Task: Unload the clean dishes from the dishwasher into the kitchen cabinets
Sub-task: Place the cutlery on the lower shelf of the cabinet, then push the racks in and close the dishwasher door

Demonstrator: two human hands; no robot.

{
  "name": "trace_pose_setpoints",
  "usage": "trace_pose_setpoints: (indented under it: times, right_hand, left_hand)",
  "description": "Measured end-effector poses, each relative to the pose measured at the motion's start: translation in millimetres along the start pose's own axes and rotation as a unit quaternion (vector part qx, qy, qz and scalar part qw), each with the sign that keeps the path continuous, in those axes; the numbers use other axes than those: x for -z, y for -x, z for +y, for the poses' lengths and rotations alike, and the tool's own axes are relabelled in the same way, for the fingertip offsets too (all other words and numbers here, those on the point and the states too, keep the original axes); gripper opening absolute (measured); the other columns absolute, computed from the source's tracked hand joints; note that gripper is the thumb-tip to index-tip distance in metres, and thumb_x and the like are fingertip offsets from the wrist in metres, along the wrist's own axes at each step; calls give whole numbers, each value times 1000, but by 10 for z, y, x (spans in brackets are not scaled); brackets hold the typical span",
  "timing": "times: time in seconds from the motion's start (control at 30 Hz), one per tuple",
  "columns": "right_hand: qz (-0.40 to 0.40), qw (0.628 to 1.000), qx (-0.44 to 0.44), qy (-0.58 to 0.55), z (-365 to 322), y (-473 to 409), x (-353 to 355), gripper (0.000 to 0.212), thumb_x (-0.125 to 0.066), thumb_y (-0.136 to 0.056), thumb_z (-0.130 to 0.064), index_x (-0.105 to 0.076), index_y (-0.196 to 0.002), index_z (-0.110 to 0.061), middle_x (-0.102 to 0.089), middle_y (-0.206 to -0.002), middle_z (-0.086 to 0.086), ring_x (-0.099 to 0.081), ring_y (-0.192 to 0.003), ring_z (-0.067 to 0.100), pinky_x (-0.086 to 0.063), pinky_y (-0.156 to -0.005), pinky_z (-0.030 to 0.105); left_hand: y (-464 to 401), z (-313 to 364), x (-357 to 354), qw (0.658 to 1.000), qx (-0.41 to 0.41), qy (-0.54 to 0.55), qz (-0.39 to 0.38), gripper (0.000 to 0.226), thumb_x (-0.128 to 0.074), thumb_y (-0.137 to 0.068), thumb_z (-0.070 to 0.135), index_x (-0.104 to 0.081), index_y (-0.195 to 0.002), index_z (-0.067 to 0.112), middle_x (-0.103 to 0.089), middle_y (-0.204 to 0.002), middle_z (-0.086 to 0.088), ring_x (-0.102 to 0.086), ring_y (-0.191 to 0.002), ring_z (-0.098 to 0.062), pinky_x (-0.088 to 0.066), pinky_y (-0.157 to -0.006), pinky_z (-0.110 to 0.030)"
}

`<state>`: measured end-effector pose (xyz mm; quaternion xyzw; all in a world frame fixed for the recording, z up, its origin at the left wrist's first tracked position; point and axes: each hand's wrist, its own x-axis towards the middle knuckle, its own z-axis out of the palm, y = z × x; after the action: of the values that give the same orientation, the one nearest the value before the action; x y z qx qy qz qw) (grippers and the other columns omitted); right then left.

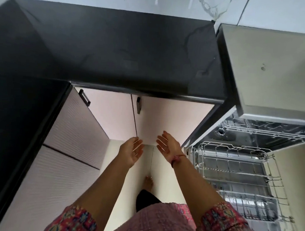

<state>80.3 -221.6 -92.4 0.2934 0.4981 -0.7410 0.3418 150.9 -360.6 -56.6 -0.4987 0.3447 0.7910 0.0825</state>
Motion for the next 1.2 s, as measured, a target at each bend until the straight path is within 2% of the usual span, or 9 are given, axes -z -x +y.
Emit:
trace_pose_setpoints:
  times: [0.17,0.27,0.4,0.53,0.63,0.8,0.97,1.07,1.2]
  right_hand:
    - [36,999,-29,-18,667,498,917,11,-58,-93,-25,-63,-98,-17,-66,-103,5,-63,-91,20,-48,-81,31]
    - [71,997,-36,-24,983,796,1474,12,-55,-95,-25,-62,-98,-17,-65,-102,4,-61,-84,17,-48,-71,28]
    - [118,991,-64,-17,1261,1291,2194,17,-52,-97,-25,-58,-109,-14,-62,-97,4,-57,-80,16,-45,-73,28]
    - [154,986,-62,-5,1353,1699,2822,12,-53,-95,-21,-60,-97,-11,-61,-85,5,-56,-73,17,-42,-65,28]
    - [181,981,-67,5,1344,1914,3273,14,-53,-95,-19,-60,-85,-12,-60,-83,5,-55,-71,18,-41,-63,29]
    - [197,978,-69,-29,1296,2128,4100,17,-48,-98,-20,-57,-86,-13,-60,-82,5,-54,-72,19,-41,-64,29]
    - [194,978,-75,-8,1050,2238,4875,17,-51,-97,-20,-59,-87,-9,-61,-86,7,-57,-78,19,-45,-79,33]
    - [188,978,-87,34,793,2285,5417,13,-49,-98,-16,-57,-90,-9,-58,-78,8,-54,-68,18,-43,-65,28]
    - [204,971,-83,88,439,2239,6052,17,-50,-96,-7,-57,-80,-7,-62,-51,3,-57,-48,12,-42,-51,22]
  left_hand:
    - [398,-860,438,1000,9,8,20,13,-52,-94,18,-59,-84,15,-65,-89,-2,-61,-78,-17,-46,-66,-26]
    - [638,-1353,618,999,19,0,32,13,-51,-94,18,-59,-84,14,-65,-90,-2,-61,-78,-18,-46,-67,-27]
    - [1052,-1989,776,997,50,-10,52,13,-52,-94,16,-60,-83,13,-64,-89,-3,-60,-77,-19,-46,-66,-27]
    - [1341,-2529,795,995,71,-45,50,12,-52,-94,16,-60,-87,11,-64,-92,-5,-61,-84,-22,-46,-73,-30]
    - [1466,-2879,666,993,80,-69,54,12,-51,-95,16,-59,-87,11,-63,-91,-4,-59,-84,-21,-45,-74,-31]
    - [1648,-3467,340,989,95,-102,45,14,-52,-94,13,-59,-82,10,-62,-87,-4,-57,-76,-18,-42,-67,-28]
    - [1593,-3927,-132,990,70,-104,66,16,-51,-95,13,-58,-81,10,-60,-87,-4,-56,-75,-18,-42,-67,-27]
    - [1582,-4333,-536,992,60,-78,82,16,-51,-95,14,-58,-81,11,-61,-87,-3,-58,-80,-19,-44,-71,-29]
    - [1608,-4924,-1080,993,92,-29,63,17,-50,-96,16,-59,-82,11,-61,-88,-5,-57,-76,-19,-44,-68,-28]
